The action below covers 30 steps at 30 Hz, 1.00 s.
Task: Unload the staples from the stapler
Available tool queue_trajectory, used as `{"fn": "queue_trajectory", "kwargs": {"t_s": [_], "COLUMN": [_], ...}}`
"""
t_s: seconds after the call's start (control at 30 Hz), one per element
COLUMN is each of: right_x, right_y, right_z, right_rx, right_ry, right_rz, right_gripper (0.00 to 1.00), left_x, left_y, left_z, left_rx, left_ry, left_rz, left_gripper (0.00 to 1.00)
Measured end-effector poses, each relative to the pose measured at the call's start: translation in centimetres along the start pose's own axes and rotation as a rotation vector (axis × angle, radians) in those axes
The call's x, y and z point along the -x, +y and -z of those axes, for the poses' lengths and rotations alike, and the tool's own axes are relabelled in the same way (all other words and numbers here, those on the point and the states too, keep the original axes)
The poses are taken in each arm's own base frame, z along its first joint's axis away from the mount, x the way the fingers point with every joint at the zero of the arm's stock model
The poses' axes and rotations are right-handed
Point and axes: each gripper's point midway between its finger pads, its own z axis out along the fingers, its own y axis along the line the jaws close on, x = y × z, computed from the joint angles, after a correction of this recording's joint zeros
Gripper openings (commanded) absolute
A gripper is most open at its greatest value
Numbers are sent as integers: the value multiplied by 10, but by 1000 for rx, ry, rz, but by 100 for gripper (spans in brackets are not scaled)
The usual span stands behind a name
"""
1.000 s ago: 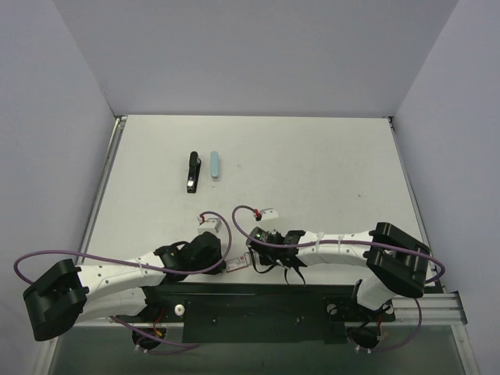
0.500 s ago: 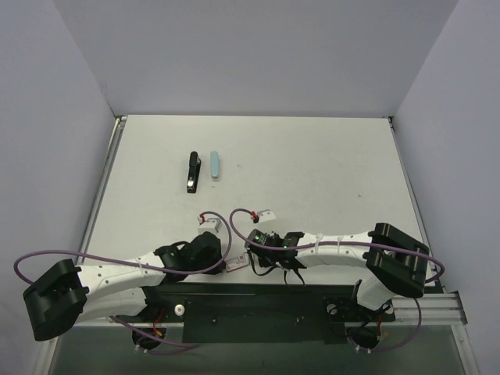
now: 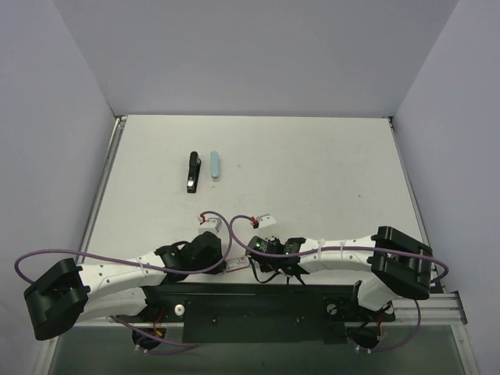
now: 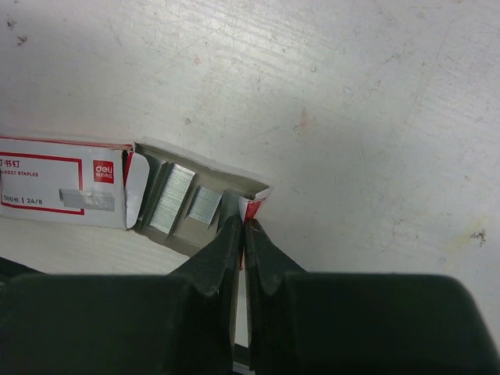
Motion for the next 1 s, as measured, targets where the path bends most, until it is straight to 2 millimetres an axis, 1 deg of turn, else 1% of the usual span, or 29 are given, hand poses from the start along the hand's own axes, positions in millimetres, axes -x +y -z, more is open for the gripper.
{"fn": "queue_trajectory", "kwargs": {"t_s": [0.8,1.0], "right_x": [-9,-12], "right_y": [-10,-17], "right_z": [7,9], "right_rx": [-34,-53], "right_ry": [-12,-11], "right_rz": [-16,-18], "right_gripper": [0,0], "left_x": [1,2], "left_y": [-2,-3], "left_z": [-2,-3], "left_rx": [-6,-8], "left_ry": [-6,-7], "left_rz": [2,2], "left_gripper": [0,0]}}
